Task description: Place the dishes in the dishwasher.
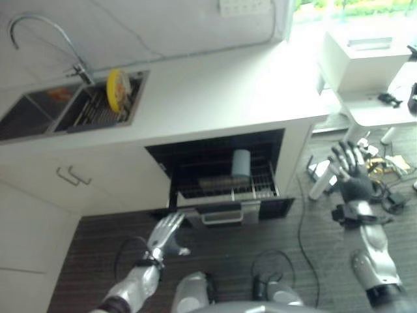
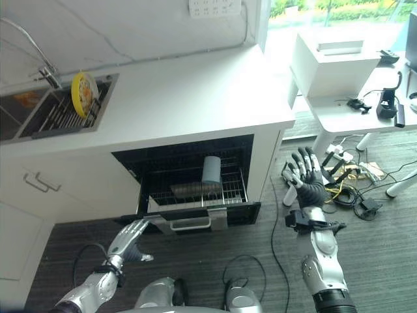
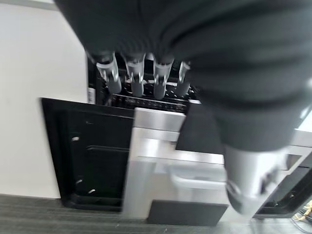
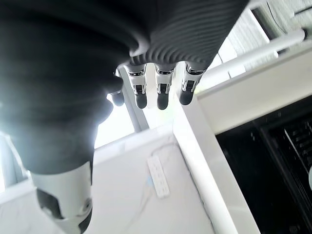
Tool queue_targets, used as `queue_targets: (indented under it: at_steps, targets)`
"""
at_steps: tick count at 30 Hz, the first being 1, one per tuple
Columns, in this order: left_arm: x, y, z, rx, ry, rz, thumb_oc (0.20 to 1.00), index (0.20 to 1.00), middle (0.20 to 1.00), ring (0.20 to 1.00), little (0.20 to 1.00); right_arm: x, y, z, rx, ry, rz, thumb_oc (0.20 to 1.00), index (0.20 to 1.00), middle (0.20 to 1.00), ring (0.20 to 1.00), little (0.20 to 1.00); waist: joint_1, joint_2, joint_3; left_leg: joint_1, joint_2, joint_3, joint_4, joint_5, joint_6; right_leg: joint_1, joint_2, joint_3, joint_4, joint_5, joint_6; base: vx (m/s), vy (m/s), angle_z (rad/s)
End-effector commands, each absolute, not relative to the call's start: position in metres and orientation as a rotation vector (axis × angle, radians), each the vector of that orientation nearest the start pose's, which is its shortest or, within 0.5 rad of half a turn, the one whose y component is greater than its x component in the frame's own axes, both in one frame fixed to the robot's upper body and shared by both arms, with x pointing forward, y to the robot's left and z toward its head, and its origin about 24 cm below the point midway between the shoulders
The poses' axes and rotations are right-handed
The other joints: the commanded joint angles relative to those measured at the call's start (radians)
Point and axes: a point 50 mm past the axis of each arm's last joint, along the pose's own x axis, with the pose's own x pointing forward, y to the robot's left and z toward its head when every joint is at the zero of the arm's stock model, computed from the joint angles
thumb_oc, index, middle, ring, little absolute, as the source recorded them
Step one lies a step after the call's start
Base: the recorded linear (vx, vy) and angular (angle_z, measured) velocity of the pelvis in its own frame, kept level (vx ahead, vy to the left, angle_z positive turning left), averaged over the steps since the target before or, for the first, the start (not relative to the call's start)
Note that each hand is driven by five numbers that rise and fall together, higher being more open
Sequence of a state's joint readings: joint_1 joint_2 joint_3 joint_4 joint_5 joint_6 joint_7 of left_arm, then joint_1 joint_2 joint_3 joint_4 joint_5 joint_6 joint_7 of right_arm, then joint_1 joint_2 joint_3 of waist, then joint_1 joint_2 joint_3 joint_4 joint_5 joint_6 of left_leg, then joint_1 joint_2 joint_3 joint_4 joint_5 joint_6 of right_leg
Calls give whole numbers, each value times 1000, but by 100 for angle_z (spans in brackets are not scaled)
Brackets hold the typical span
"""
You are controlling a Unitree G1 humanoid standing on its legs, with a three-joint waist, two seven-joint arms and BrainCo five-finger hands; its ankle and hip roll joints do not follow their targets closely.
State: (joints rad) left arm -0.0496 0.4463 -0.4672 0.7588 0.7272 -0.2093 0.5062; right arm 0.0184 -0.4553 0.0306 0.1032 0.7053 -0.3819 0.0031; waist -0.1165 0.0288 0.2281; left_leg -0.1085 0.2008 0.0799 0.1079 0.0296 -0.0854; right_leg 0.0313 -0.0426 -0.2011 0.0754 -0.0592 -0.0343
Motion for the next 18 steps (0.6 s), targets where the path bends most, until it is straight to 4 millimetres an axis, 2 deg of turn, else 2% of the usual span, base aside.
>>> queue_targets:
  at_steps: [1,4,5,7,8,12,14,15,17,18]
  targets:
    - [199,223,-77,1269,181,-229,1000,1000,1000,1000,1000,251,-244,106,178,-420,-22,1000,1000,1000,1000,1000,8,-16,-18,77,0,23,23,-14,-2,53,-38,72,93,-132,85,99,479,-37]
    - [196,221,-80,1246,190,-229,1000,1000,1000,1000,1000,250,-250,110,169,-431,-48,1000,1000,1000,1000,1000,-8,-1,-19,112,8,39,-16,-34,-4,43,-64,72,122,-146,98,89,491,-19]
    - [196,219,-81,1249,186,-235,1000,1000,1000,1000,1000,248,-252,111,167,-438,-77,1000,1000,1000,1000,1000,-15,5,-17,129,-2,56,-31,-47,1,39,-83,67,136,-145,109,96,552,12]
    - [195,220,-81,1271,182,-242,1000,1000,1000,1000,1000,244,-256,110,200,-443,-115,1000,1000,1000,1000,1000,-15,5,-17,148,-42,45,-47,-71,19,23,-116,67,138,-119,141,59,494,30]
    - [192,223,-82,1291,180,-251,1000,1000,1000,1000,1000,242,-258,110,220,-451,-132,1000,1000,1000,1000,1000,-12,5,-15,161,-74,40,-64,-86,38,4,-139,66,137,-92,166,13,411,45]
    - [182,238,-87,1204,300,-186,1000,1000,1000,1000,1000,242,-257,109,252,-465,-149,1000,1000,1000,1000,1000,11,-4,-19,174,-134,61,-86,-113,87,-26,-178,52,132,-27,206,-3,307,20]
    - [169,242,-94,1075,380,-144,1000,1000,1000,1000,1000,244,-249,109,258,-463,-122,1000,1000,1000,1000,1000,49,-9,-22,178,-150,117,-96,-120,104,-43,-188,-23,152,6,214,-56,250,-22]
    - [165,242,-96,1029,403,-121,1000,1000,1000,1000,1000,246,-246,110,258,-465,-112,1000,1000,1000,1000,1000,62,-10,-23,179,-151,130,-106,-120,110,-51,-180,-42,168,4,215,-81,174,-95]
    - [155,246,-100,951,462,-18,1000,1000,1000,1000,1000,247,-244,115,253,-473,-143,1000,1000,1000,1000,1000,85,-13,-20,164,-175,119,-118,-127,132,-72,-101,-36,227,-43,185,-62,129,-85]
    - [153,249,-101,935,484,10,1000,1000,1000,1000,1000,247,-244,115,255,-476,-150,1000,1000,1000,1000,1000,91,-15,-21,160,-179,117,-121,-126,133,-72,-90,-40,231,-52,178,-31,62,1]
